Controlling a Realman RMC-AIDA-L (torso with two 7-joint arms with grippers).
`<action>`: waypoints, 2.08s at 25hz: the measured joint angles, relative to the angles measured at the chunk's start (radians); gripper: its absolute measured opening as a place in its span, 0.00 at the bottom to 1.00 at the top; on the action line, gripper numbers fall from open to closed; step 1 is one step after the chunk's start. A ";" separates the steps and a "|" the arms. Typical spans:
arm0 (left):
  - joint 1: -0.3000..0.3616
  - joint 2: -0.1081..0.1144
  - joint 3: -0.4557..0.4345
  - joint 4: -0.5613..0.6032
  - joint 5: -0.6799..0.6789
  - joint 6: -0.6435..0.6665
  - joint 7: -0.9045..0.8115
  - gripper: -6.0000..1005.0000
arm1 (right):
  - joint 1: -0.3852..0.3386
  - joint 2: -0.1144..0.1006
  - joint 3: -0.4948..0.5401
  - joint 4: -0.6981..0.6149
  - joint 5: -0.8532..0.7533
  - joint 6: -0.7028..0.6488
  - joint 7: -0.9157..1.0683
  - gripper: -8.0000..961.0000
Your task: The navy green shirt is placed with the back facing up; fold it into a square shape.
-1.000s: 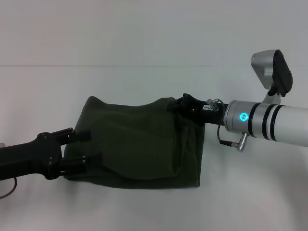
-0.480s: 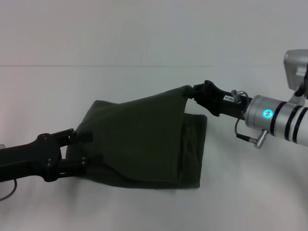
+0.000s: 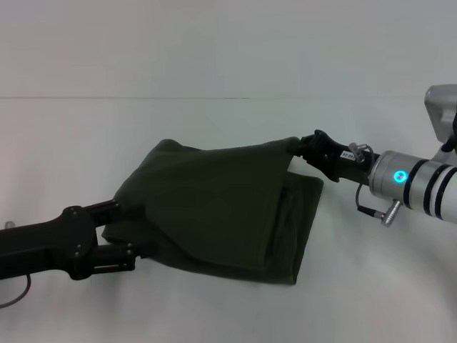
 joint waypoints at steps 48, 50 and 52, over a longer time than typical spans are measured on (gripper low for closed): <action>-0.026 -0.002 -0.112 -0.103 -0.010 -0.039 -0.118 0.87 | -0.135 0.005 -0.388 0.019 0.085 -0.294 -1.000 0.98; -0.031 -0.002 -0.110 -0.104 -0.010 -0.060 -0.131 0.87 | -0.143 0.004 -0.388 0.019 0.098 -0.306 -1.024 0.98; -0.041 -0.005 -0.107 -0.105 -0.007 -0.101 -0.151 0.87 | -0.148 0.003 -0.388 0.019 0.106 -0.314 -1.042 0.98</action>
